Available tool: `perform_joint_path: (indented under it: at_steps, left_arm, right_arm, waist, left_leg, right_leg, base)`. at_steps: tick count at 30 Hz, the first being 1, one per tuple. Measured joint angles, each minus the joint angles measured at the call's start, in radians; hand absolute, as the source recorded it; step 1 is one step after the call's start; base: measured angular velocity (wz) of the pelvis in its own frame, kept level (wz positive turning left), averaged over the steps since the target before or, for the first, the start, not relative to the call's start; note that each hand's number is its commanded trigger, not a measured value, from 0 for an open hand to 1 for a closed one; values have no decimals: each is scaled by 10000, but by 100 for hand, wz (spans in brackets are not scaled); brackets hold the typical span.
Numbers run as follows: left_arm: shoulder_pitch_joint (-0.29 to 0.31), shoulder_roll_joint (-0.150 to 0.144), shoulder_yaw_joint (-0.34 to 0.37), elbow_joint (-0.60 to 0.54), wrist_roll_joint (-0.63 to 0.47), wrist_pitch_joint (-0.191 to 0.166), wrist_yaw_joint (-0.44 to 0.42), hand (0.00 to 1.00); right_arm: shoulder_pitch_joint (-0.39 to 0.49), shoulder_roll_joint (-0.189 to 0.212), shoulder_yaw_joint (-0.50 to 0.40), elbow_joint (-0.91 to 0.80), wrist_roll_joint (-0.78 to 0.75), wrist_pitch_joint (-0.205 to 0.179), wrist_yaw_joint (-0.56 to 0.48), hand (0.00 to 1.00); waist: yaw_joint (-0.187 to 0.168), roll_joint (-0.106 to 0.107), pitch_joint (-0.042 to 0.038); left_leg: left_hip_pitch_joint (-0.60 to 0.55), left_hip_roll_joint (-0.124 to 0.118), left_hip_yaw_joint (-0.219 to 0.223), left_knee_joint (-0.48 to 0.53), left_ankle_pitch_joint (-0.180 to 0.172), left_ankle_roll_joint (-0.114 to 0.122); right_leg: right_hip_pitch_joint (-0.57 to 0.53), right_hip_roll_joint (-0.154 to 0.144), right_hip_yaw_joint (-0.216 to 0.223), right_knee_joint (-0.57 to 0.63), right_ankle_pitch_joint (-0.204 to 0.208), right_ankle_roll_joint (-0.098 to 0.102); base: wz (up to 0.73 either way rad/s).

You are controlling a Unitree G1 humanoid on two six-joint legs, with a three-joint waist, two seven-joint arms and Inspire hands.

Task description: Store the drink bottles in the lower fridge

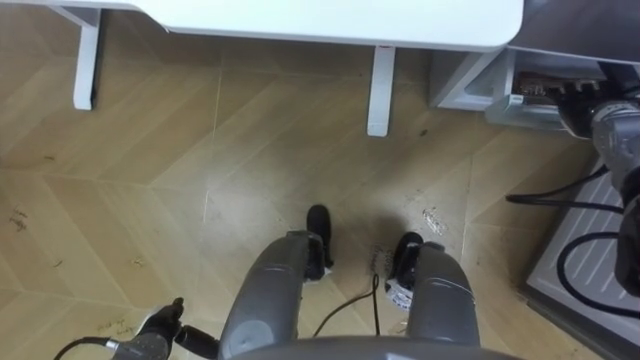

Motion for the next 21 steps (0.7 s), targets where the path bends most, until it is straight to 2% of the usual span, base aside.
perform_joint_path:
  at_steps: [4,8,14,21]
  left_arm:
    - [-1,0,-3,-6,1,0,48,0]
    - [-1,0,-39,-14,2,5,46,0]
    - [-39,9,22,-7,12,26,39,0]
    - [-51,4,46,-117,36,306,-98,0]
  right_arm:
    - [93,0,23,6,-150,42,22,0]
    - [100,0,23,6,-207,280,23,0]
    - [164,-1,23,393,-668,458,25,0]
    - [286,-6,-11,853,-920,644,504,0]
  waist:
    - [1,-7,-1]
    - [-73,-19,0]
    - [-124,-26,0]
    - [-144,-36,-1]
  left_leg:
    - [143,2,-1,-34,0,0]
    - [226,4,-1,-36,0,1]
    - [603,88,6,-102,0,1]
    - [799,250,-5,-105,-3,-4]
  right_leg:
    - [165,12,-7,-63,5,11]
    - [269,17,-13,-100,15,30]
    - [829,70,-231,-328,14,32]
    - [1224,219,-464,-589,62,-21]
  base:
    - [0]
    - [0]
    - [5]
    - [4]
